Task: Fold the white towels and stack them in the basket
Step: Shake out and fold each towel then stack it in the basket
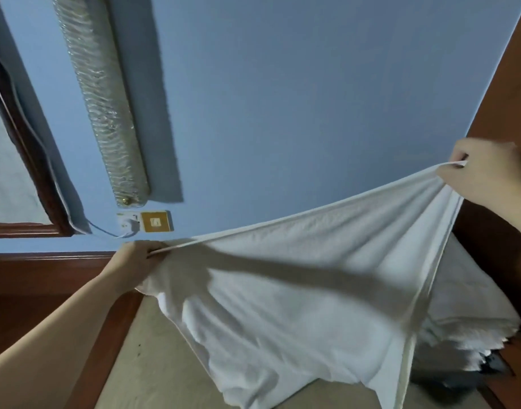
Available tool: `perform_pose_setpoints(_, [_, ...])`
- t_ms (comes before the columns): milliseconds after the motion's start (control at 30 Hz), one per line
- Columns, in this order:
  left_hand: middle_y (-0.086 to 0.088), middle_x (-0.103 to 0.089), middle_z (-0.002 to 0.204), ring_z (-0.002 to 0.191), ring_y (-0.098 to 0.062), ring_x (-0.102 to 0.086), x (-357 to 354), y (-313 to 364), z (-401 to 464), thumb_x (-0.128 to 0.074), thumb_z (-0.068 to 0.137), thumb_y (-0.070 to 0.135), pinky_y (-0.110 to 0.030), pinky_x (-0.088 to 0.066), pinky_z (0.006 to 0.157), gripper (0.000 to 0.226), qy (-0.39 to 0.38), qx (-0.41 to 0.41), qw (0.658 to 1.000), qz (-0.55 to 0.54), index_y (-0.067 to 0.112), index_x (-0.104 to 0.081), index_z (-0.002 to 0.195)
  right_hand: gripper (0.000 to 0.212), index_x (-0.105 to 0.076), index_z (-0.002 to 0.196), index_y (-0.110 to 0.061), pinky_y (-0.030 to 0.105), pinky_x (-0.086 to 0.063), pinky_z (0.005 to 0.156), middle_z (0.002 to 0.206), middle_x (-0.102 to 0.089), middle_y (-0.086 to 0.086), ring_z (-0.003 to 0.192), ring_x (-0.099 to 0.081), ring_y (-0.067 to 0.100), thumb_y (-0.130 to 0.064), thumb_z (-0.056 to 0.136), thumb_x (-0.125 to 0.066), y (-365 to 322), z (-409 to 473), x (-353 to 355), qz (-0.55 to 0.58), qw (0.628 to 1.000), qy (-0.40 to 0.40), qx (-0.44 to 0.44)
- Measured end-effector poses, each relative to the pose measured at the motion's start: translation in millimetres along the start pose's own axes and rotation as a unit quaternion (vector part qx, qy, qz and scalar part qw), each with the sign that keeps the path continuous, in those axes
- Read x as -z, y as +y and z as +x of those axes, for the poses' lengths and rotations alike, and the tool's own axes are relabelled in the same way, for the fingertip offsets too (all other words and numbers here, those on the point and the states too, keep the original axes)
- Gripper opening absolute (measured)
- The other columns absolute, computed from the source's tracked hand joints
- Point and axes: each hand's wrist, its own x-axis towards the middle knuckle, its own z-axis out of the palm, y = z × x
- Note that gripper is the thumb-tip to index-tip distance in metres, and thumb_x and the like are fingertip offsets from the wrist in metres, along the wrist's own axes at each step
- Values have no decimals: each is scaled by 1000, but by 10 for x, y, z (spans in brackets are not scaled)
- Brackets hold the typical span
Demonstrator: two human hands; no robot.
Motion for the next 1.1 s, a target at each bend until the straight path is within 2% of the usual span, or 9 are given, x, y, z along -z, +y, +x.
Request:
perform_pose_setpoints(167, [3, -74, 81, 76, -19, -64, 439, -1, -91, -73, 94, 48, -35, -48, 66, 15, 42, 19, 997, 57, 53, -72, 80, 14, -62, 78, -17, 40, -53, 68, 75, -61, 7, 71, -58, 33, -26, 85, -70, 22, 3, -153, 48, 999, 12, -15])
perform_pose_setpoints(233, [0, -75, 83, 79, -23, -64, 557, -22, -94, -70, 94, 52, -36, -48, 70, 16, 49, -1, 993, 112, 43, -80, 85, 17, -60, 71, -20, 40, -55, 65, 71, -60, 4, 69, -58, 32, -25, 80, -73, 44, -11, -221, 64, 998, 18, -7])
perform_pose_setpoints(400, [1, -56, 68, 73, -33, -62, 775, 15, -33, -64, 98, 43, -37, -40, 65, 32, 78, -37, 988, 130, 25, -56, 73, 19, -61, 75, -29, 36, -45, 69, 89, -60, 5, 84, -56, 33, -14, 87, -62, 30, -27, -566, -14, 994, -81, 65])
perform_pose_setpoints(533, [-6, -61, 68, 64, -34, -62, 668, 84, -113, -65, 101, 34, -41, -49, 64, 29, 60, -23, 986, 154, 26, -53, 126, 23, -56, 66, -26, 36, -50, 71, 82, -49, 1, 84, -53, 30, -13, 84, -60, 51, -169, -941, -50, 986, -126, 97])
perform_pose_setpoints(633, [-5, -61, 76, 74, -36, -67, 499, -61, -236, -62, 103, 25, -41, -51, 69, 4, 52, -20, 978, 203, 26, -60, 99, 27, -54, 62, -22, 37, -47, 71, 80, -50, 0, 85, -52, 28, -3, 80, -59, 33, -316, -1104, -9, 980, -148, 132])
perform_pose_setpoints(700, [0, -50, 79, 83, -35, -62, 379, -178, -300, -57, 103, 19, -42, -46, 75, 18, 33, 6, 974, 226, 23, -52, 86, 25, -54, 67, -22, 43, -49, 74, 81, -53, -4, 85, -57, 29, 0, 78, -54, 29, -462, -1198, -6, 962, -205, 179])
perform_pose_setpoints(833, [-1, -47, 90, 92, -31, -57, 101, -223, -573, -54, 93, -1, -37, -41, 77, 17, -22, 70, 968, 240, 16, -48, 93, 49, -49, 94, -37, 39, -46, 79, 89, -47, -11, 92, -48, 21, -2, 64, -32, 74, -881, -1471, -108, 908, -282, 290])
perform_pose_setpoints(933, [-3, -52, 100, 94, -27, -52, -112, -164, -784, -49, 86, -1, -39, -44, 81, 31, -60, 107, 968, 219, 20, -49, 109, 41, -35, 95, -31, 35, -31, 84, 95, -36, -11, 100, -36, 17, 2, 72, -43, 49, -1219, -1692, -180, 881, -280, 336])
perform_pose_setpoints(1100, [0, -46, 107, 109, -28, -49, -444, -68, -1051, -42, 95, 36, -46, -49, 94, 27, -149, 103, 951, 249, 44, -51, 119, 21, -40, 111, -42, 42, -29, 94, 109, -39, -5, 117, -36, 23, -52, 93, -41, 64, -1645, -1920, -143, 880, -357, 278])
